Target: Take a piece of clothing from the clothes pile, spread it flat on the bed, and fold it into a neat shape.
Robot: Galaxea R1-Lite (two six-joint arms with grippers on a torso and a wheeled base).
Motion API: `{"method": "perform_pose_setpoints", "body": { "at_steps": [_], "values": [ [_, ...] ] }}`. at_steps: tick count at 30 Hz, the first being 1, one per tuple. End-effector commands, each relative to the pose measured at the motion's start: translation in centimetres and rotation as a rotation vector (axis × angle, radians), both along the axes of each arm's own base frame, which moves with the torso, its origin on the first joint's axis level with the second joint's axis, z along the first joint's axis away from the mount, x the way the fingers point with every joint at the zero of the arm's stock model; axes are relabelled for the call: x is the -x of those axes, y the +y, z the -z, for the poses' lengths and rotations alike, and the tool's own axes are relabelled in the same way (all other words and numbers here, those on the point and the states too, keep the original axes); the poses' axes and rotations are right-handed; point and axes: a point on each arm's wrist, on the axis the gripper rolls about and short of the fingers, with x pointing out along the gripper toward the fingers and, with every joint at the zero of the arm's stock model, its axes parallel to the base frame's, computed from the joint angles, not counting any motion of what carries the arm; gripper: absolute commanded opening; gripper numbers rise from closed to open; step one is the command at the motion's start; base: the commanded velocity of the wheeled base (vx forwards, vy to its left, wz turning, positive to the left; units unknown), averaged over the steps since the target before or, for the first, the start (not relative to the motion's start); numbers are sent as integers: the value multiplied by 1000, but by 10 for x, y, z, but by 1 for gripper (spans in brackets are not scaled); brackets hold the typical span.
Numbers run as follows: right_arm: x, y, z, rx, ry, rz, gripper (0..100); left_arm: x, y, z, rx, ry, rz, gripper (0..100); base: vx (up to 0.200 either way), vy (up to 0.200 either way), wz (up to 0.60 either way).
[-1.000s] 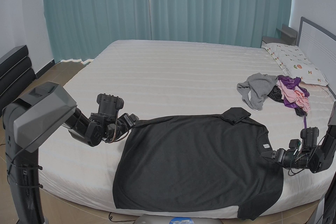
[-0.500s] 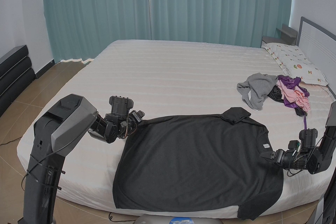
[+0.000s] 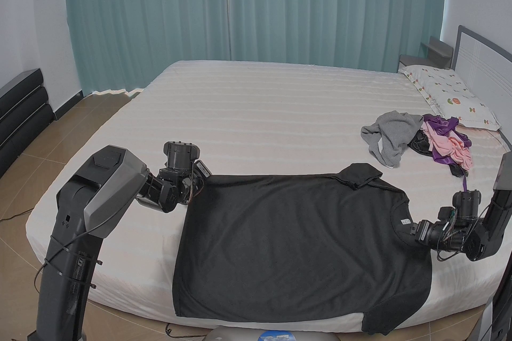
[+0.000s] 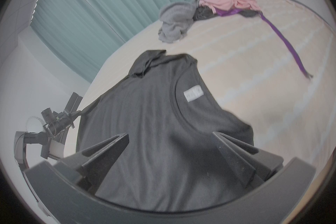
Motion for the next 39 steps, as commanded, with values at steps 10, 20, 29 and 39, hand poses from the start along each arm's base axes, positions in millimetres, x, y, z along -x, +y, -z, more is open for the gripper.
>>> {"method": "perform_pose_setpoints", "body": {
  "at_steps": [10,20,29,39],
  "values": [
    [-110,15,6,20,-170,77,100,-22,10,-28,-61,-122,-14,0,0,0,0],
    [-179,26,19,31,-159,93,100,-25,16,-23,-74,-118,-45,0,0,0,0],
    [-192,70,12,-142,-103,118,100,-26,21,-16,-85,-107,-72,0,0,0,0],
    [-203,74,34,-161,-74,142,100,-24,17,-14,-86,-102,-64,0,0,0,0]
  ]
}}
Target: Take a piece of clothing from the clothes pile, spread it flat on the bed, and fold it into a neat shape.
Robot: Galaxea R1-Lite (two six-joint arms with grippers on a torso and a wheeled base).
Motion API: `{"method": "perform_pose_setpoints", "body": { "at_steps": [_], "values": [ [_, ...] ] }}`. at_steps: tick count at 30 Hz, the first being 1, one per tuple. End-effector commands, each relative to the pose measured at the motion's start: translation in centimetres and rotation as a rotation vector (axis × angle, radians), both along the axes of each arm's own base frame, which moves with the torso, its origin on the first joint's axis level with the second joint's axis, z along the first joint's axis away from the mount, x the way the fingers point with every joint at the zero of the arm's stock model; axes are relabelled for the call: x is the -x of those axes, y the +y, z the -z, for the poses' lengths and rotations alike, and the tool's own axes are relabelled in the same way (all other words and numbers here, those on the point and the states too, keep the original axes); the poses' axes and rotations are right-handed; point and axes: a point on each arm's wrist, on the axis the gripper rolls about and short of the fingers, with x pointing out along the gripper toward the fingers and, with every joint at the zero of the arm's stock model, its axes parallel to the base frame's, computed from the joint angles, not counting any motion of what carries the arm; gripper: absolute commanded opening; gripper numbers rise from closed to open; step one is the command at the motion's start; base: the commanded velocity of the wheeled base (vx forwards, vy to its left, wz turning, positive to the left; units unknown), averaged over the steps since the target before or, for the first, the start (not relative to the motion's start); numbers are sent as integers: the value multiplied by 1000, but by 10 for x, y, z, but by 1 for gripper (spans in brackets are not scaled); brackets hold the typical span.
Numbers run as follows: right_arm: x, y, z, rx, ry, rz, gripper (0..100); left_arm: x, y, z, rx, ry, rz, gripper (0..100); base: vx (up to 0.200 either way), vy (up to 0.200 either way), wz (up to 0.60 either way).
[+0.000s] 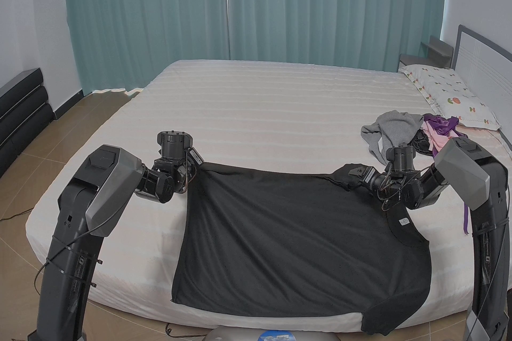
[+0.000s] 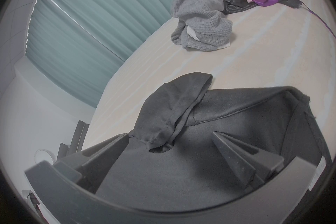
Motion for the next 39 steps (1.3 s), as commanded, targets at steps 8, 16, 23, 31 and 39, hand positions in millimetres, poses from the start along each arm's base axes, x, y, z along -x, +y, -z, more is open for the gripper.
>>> {"method": "perform_pose_setpoints", "body": {
  "at_steps": [8,16,23,31,39],
  "values": [
    [-37,-26,16,10,-83,118,100,2,-3,4,6,13,-1,0,0,0,0],
    [-62,-75,11,26,-237,277,100,2,-3,6,6,16,-1,0,0,0,0],
    [-63,-79,-17,40,-280,315,100,2,-4,6,6,16,1,0,0,0,0],
    [-33,-36,-32,-19,-201,137,100,2,-3,9,3,22,0,0,0,0,0],
    [-22,10,-34,-34,-102,10,100,3,-5,9,3,22,3,0,0,0,0]
  ]
}}
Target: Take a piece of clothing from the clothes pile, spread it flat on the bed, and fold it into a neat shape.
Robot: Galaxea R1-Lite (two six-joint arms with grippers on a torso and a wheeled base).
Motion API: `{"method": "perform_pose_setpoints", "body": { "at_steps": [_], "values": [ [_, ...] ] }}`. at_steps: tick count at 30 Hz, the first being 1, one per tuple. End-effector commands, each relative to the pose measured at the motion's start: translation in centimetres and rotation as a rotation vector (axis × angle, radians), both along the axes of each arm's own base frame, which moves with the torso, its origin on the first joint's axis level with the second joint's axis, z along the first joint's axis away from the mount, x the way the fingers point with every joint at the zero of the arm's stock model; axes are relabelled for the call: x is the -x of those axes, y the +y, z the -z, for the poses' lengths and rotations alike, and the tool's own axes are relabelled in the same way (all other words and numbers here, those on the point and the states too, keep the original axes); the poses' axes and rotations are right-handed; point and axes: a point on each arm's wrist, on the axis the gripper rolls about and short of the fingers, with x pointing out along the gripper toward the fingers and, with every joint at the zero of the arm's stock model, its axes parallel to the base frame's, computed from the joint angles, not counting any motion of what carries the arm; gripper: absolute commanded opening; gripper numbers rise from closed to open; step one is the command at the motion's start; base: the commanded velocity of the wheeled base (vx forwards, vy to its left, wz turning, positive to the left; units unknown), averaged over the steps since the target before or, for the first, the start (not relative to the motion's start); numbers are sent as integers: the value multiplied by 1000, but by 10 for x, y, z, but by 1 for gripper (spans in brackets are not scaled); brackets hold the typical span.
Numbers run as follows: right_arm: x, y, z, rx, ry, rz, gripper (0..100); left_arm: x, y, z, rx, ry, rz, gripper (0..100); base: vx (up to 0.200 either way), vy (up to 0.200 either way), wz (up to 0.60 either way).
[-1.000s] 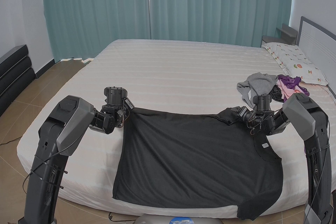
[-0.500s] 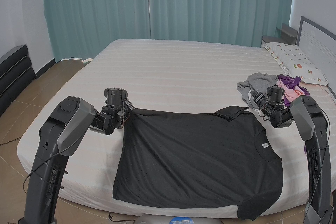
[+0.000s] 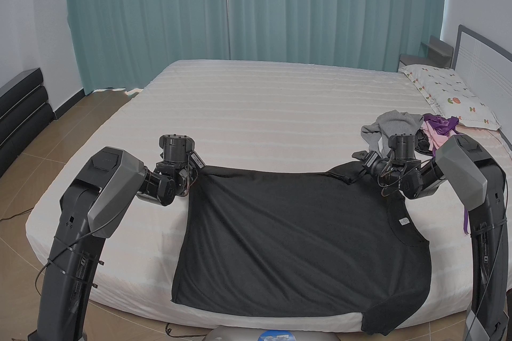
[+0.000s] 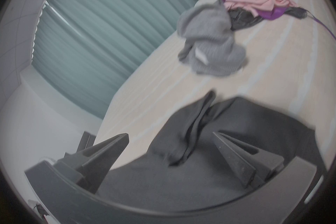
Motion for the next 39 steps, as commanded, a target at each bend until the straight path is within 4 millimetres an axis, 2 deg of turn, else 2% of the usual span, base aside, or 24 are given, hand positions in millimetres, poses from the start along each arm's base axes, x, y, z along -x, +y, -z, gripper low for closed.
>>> {"method": "perform_pose_setpoints", "body": {
  "at_steps": [1,8,12,16,20,29,30,35,37,39],
  "values": [
    [4,25,-11,3,22,-57,100,0,-1,1,0,1,2,0,0,0,0],
    [-5,30,8,15,117,-55,100,0,-1,4,-2,7,2,0,0,0,0],
    [-9,29,7,14,120,-51,100,0,0,7,-4,11,1,0,0,0,0],
    [-13,31,23,16,135,-53,100,0,0,8,-4,14,1,0,0,0,0],
    [-20,36,31,18,123,-50,100,0,0,7,-3,11,1,0,0,0,0],
    [-48,39,16,-19,-103,8,100,0,0,7,-4,14,-1,0,0,0,0],
    [-55,38,1,-33,-185,16,100,0,0,7,-4,14,-1,0,0,0,0],
    [-62,16,-19,-44,-282,69,100,0,0,5,-12,5,-17,0,0,0,0],
    [-62,13,-19,-43,-290,75,100,0,0,5,-12,5,-17,0,0,0,0],
    [-64,-1,-10,-26,-283,119,100,0,-1,3,-11,2,-15,0,0,0,0]
  ]
}}
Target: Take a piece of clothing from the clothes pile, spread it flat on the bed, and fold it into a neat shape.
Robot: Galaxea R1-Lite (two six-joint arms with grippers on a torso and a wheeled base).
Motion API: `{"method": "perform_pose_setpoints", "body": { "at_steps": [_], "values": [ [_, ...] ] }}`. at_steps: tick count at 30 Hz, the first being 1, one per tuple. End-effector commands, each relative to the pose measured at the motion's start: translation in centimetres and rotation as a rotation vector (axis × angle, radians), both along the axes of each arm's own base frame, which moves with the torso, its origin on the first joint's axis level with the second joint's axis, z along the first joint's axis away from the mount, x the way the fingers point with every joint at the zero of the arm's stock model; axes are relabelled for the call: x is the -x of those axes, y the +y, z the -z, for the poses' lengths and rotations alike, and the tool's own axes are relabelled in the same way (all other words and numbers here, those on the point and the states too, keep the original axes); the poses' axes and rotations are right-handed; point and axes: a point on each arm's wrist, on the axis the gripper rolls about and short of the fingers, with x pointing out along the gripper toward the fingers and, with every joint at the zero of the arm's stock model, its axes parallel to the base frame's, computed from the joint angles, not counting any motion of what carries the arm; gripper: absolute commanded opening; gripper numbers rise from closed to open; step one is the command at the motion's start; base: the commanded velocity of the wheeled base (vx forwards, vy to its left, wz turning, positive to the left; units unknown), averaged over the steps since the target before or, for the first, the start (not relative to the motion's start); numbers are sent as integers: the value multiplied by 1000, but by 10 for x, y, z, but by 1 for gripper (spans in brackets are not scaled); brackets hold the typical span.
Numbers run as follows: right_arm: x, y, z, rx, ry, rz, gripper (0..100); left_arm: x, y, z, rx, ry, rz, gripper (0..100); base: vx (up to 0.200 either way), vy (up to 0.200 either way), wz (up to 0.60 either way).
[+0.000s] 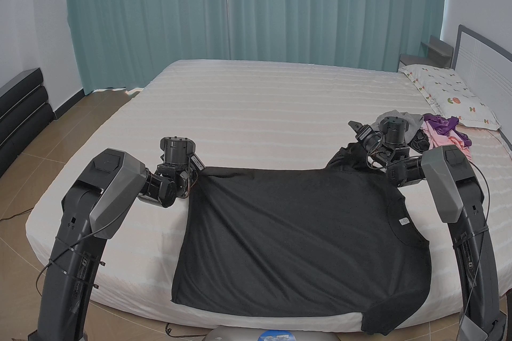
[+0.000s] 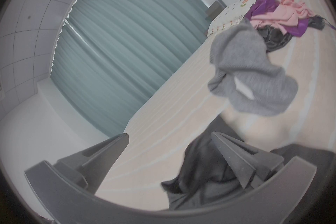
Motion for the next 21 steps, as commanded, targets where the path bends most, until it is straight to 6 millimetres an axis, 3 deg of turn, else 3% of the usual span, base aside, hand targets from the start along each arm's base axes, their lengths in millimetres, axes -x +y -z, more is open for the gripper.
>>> {"method": "perform_pose_setpoints", "body": {
  "at_steps": [1,11,16,21],
  "values": [
    [-2,-23,9,13,23,57,100,0,-1,-3,1,-6,1,0,0,0,0],
    [12,-74,28,180,147,86,100,0,0,-3,-2,-6,-1,0,0,0,0],
    [21,-85,45,260,182,61,100,0,0,-3,-2,-7,-1,0,0,0,0],
    [22,-80,57,278,201,34,100,0,-1,-1,-2,-4,2,0,0,0,0]
  ]
}}
